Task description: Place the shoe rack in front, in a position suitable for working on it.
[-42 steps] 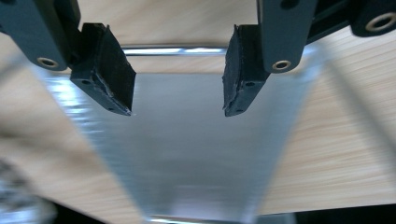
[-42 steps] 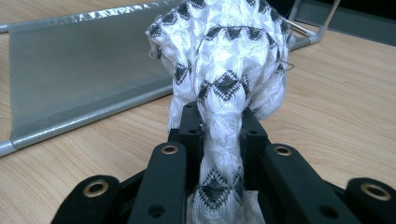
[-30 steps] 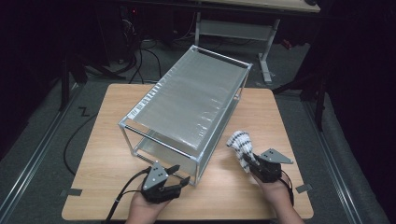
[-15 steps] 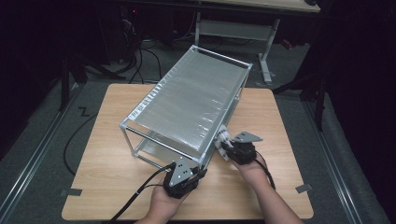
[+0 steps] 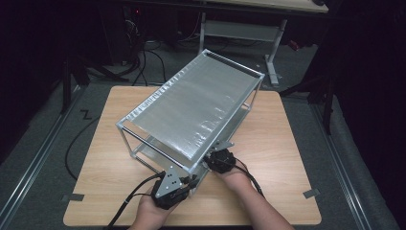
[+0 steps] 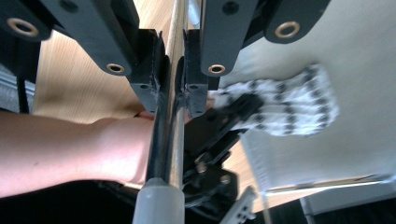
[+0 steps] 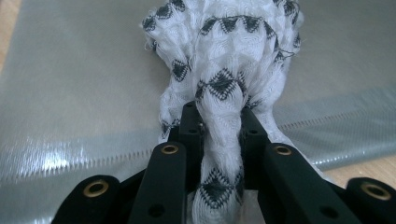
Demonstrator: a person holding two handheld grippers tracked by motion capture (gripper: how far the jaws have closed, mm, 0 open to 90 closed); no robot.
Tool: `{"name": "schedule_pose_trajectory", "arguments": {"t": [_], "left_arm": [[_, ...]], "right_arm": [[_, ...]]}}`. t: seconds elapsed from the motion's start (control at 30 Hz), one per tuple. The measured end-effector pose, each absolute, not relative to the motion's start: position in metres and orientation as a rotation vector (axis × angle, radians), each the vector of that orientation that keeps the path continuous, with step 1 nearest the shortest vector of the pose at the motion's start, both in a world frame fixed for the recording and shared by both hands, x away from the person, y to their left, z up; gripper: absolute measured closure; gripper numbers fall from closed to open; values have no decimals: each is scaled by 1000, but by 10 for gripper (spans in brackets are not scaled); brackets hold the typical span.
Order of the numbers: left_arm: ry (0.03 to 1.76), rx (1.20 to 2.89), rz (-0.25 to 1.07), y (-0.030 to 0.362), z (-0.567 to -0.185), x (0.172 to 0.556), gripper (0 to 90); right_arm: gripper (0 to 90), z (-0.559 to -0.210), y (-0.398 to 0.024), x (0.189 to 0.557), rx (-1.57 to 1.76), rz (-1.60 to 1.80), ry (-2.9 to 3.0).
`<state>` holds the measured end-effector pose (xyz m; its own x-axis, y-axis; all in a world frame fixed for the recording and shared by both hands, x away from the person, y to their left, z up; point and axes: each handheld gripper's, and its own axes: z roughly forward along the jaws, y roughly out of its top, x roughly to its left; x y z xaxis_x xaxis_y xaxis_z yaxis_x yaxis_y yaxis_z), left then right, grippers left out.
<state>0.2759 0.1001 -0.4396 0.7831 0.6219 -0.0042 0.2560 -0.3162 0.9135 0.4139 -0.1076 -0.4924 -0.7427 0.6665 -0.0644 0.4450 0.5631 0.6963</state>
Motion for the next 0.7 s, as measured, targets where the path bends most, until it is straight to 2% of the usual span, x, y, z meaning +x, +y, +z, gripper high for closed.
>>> {"name": "schedule_pose_trajectory", "arguments": {"t": [0.37,0.7], "left_arm": [[796,1827,483,142,-443,281,806],[869,1769,510,154,-446,286,804]], "right_arm": [[766,-493,-105,403,905,1028,2488],[765,-494,-112,395,916,1027,2480]]}}
